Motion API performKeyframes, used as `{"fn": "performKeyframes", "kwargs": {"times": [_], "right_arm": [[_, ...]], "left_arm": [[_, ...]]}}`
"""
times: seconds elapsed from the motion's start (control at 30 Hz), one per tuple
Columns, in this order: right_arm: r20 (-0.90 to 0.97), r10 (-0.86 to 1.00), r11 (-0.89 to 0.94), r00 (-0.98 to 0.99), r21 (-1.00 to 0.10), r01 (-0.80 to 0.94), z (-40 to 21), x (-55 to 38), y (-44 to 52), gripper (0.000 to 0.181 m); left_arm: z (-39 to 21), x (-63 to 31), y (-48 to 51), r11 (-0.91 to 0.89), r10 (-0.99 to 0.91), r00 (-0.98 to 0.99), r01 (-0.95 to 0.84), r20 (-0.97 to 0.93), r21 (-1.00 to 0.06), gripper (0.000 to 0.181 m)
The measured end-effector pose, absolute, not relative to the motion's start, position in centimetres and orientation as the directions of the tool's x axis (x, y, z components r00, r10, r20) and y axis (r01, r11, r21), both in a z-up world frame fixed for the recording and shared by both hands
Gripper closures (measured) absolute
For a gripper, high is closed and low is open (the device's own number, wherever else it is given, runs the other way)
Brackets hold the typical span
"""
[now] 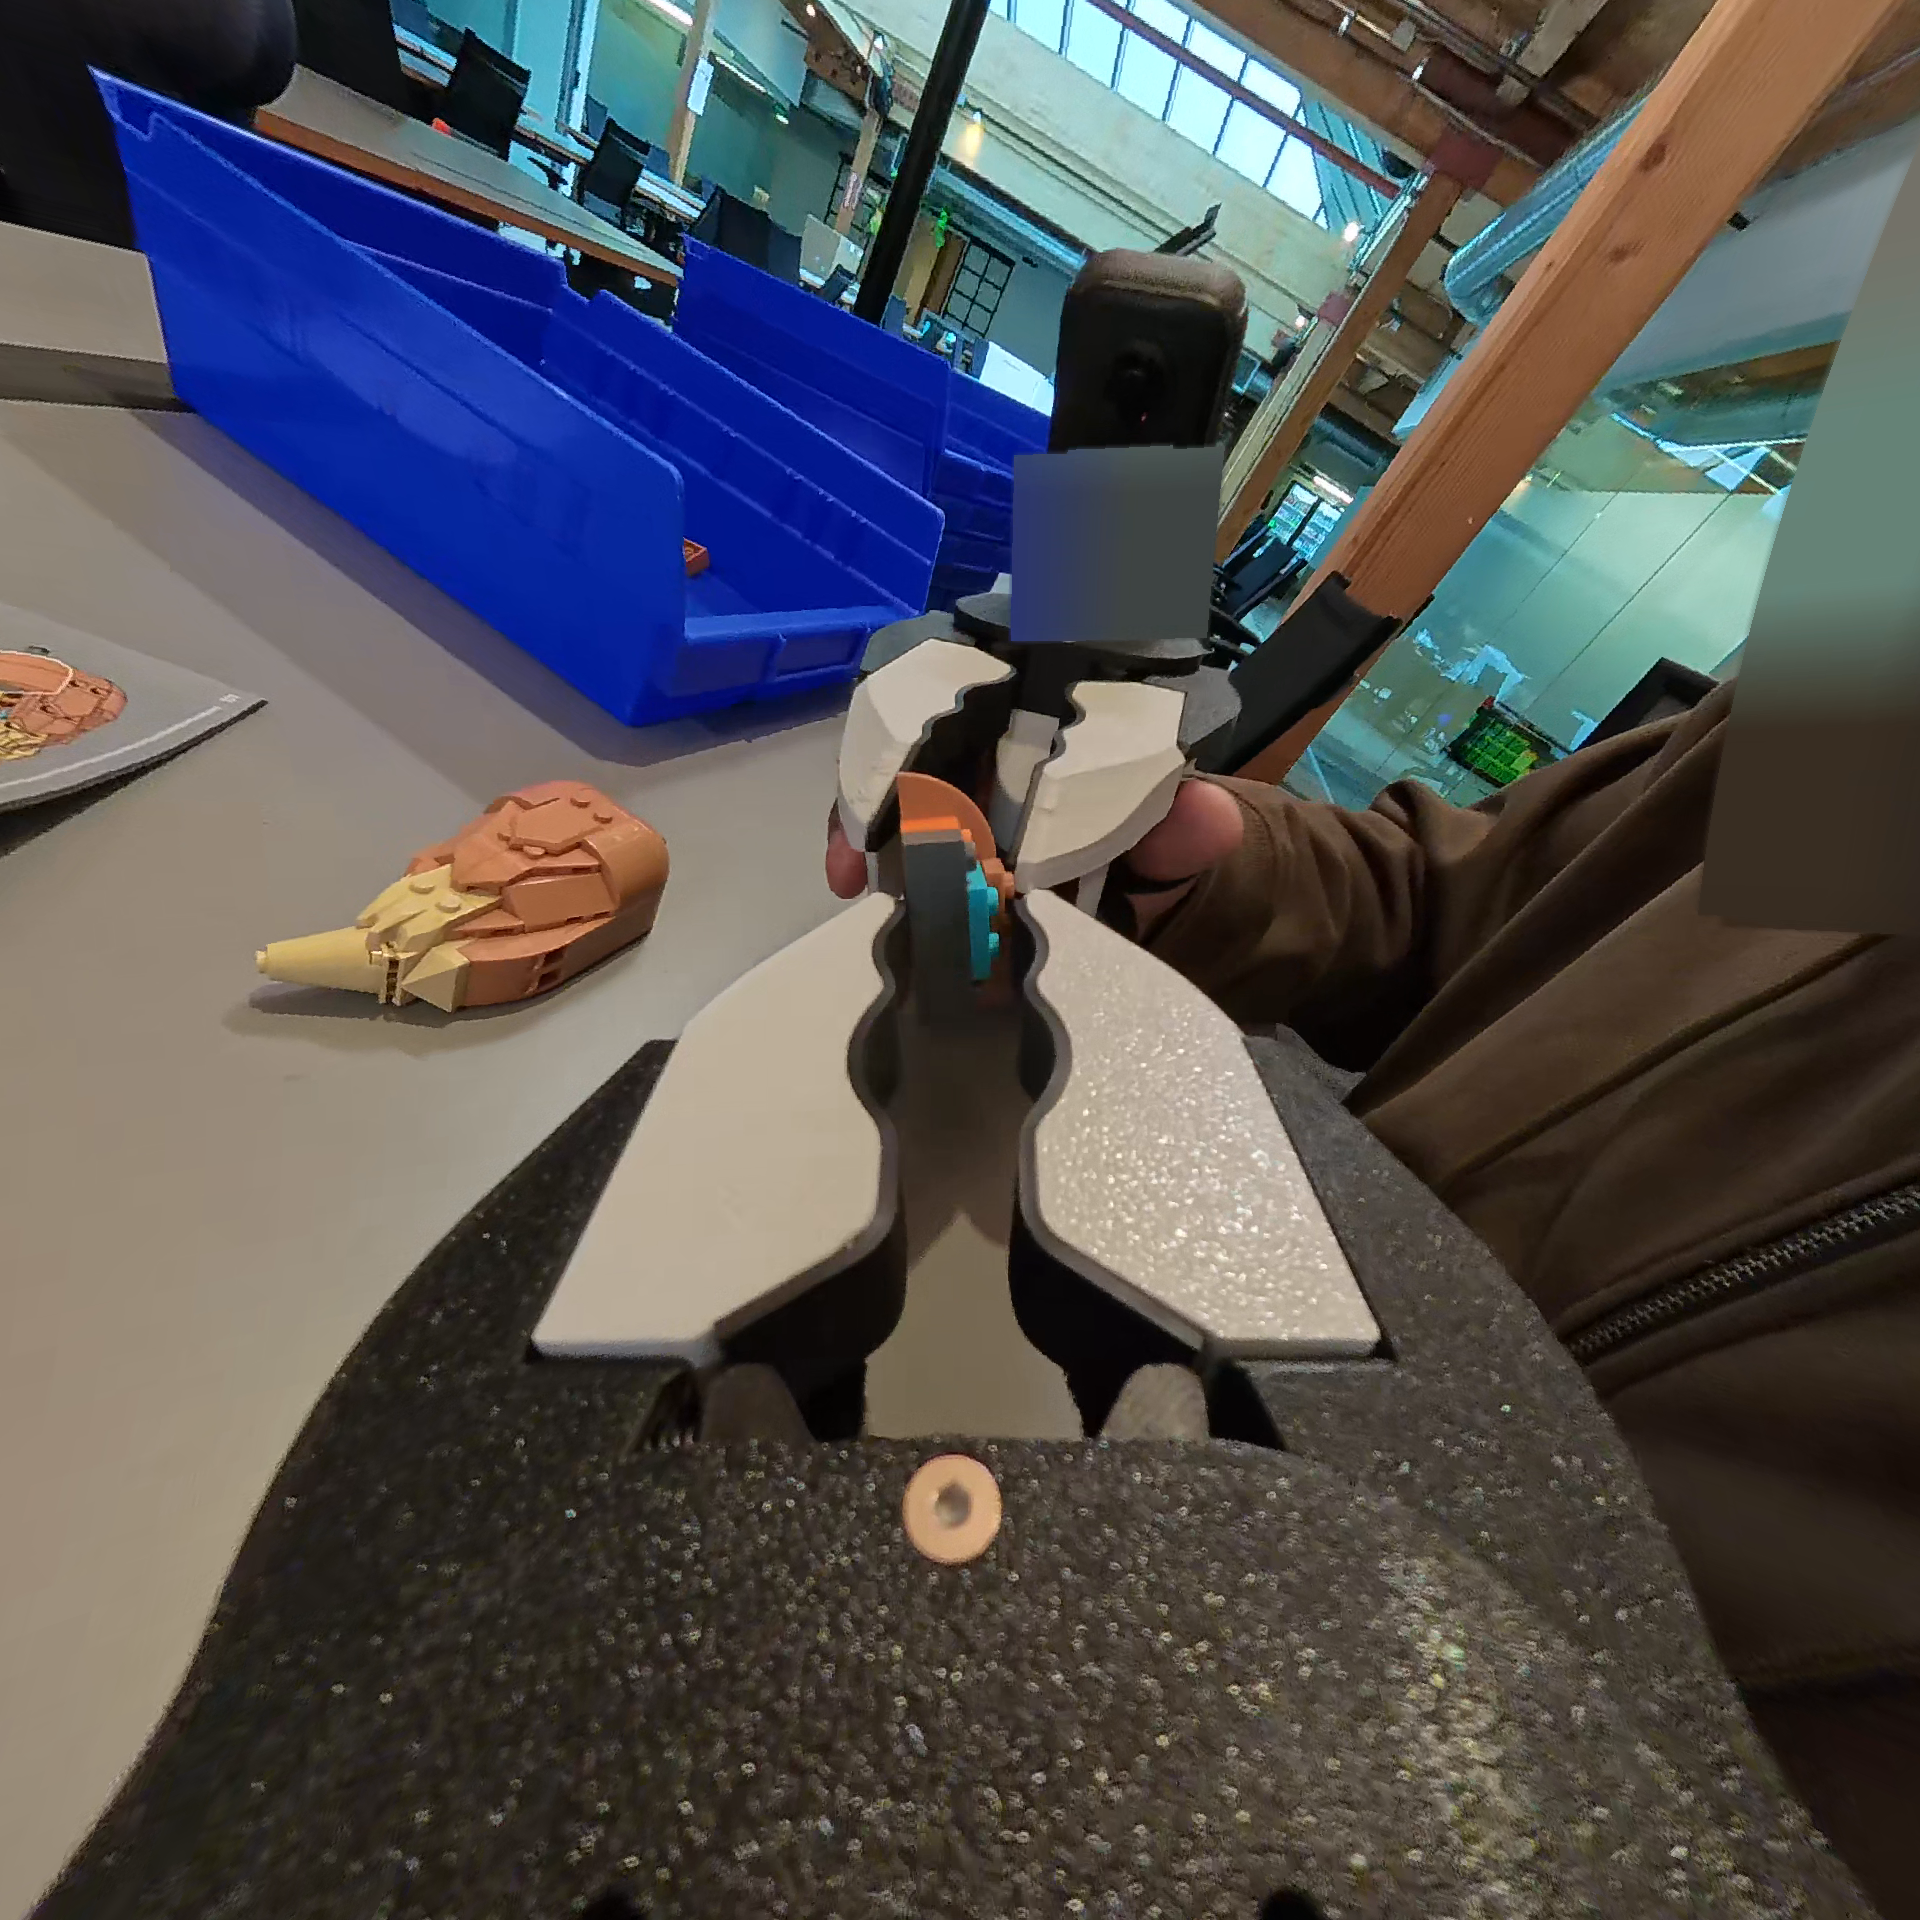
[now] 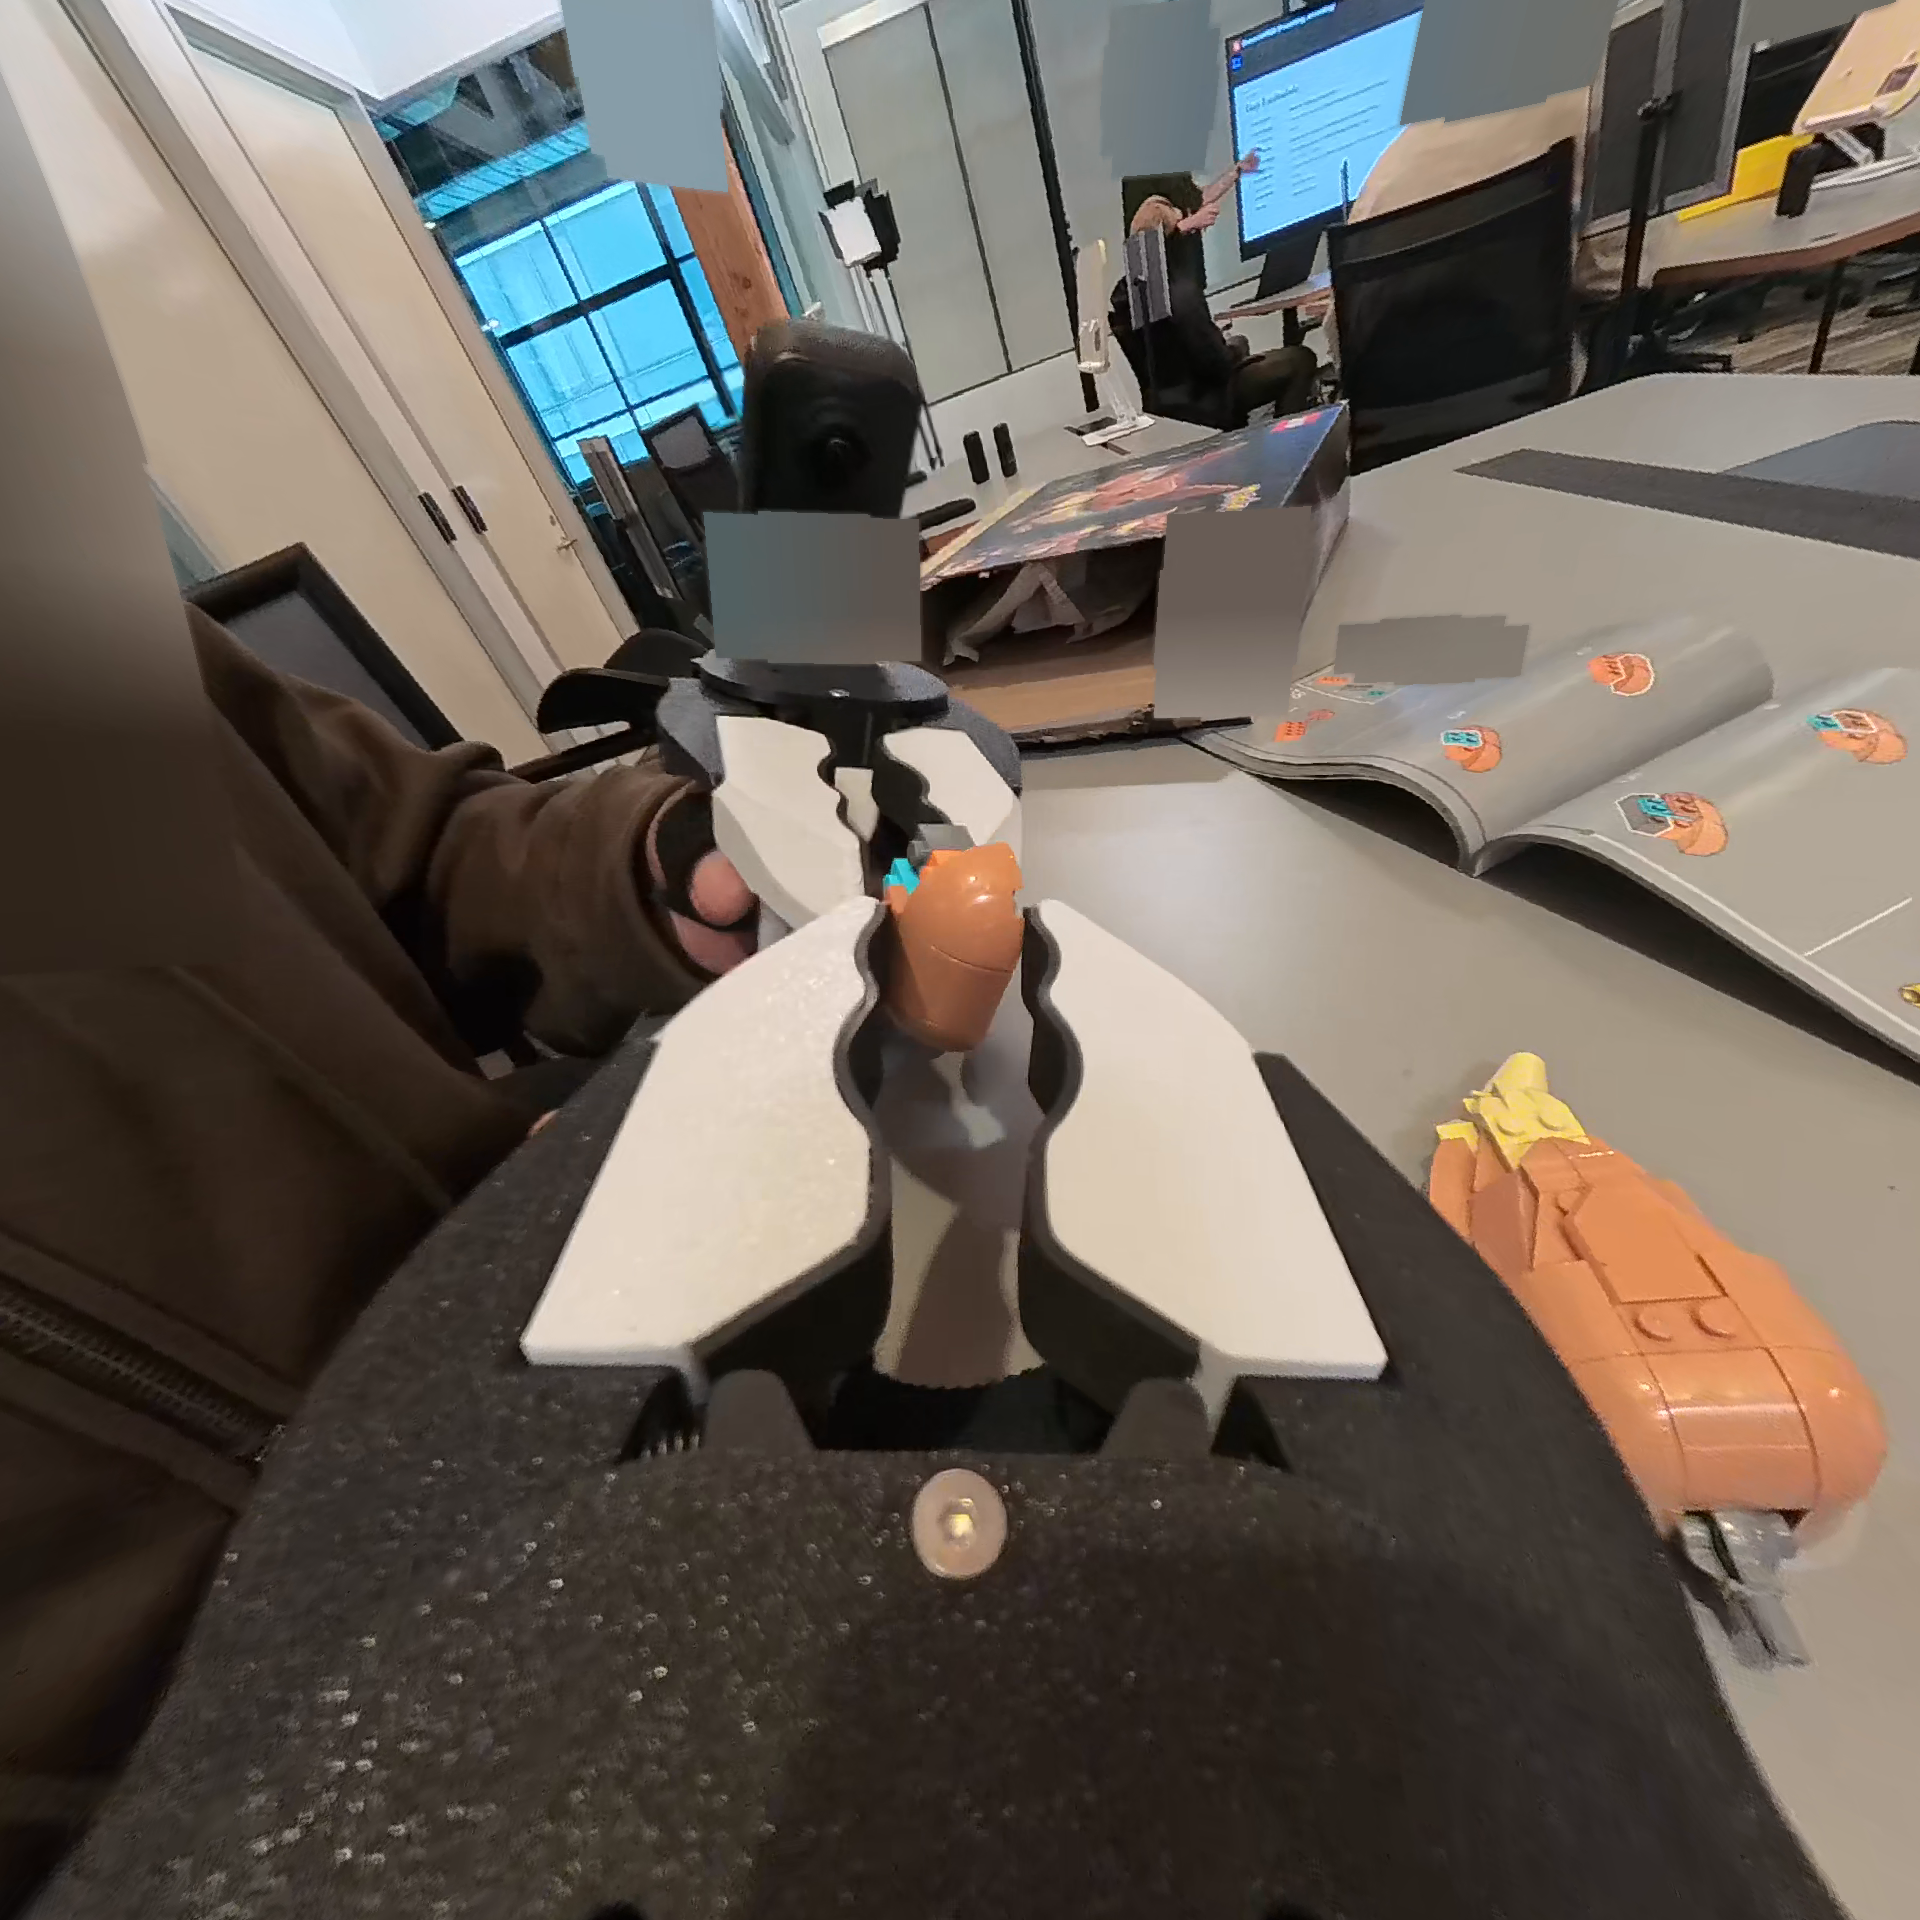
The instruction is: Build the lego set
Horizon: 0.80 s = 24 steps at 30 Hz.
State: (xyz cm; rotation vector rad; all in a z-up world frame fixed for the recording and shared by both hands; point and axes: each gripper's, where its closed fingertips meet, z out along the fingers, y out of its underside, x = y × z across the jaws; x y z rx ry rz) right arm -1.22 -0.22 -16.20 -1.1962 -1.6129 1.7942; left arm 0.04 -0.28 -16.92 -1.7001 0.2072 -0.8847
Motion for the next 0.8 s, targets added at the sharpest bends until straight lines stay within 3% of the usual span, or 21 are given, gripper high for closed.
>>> {"fn": "performKeyframes", "kwargs": {"times": [0.6, 0.8], "right_arm": [[-0.316, 0.788, -0.245, -0.528, -0.948, 0.203, -15.6, -1.2, -0.3, 0.159], [-0.368, 0.785, -0.311, -0.499, -0.930, 0.195, -15.4, -1.4, 0.8, 0.148]], "left_arm": [[-16.3, 0.0, -0.3, -0.330, -0.544, 0.685, 0.357, 0.485, -0.874, 0.164], [-14.9, -1.2, 0.4, -0.348, -0.524, 0.454, 0.658, 0.721, -0.667, 0.163]]}}
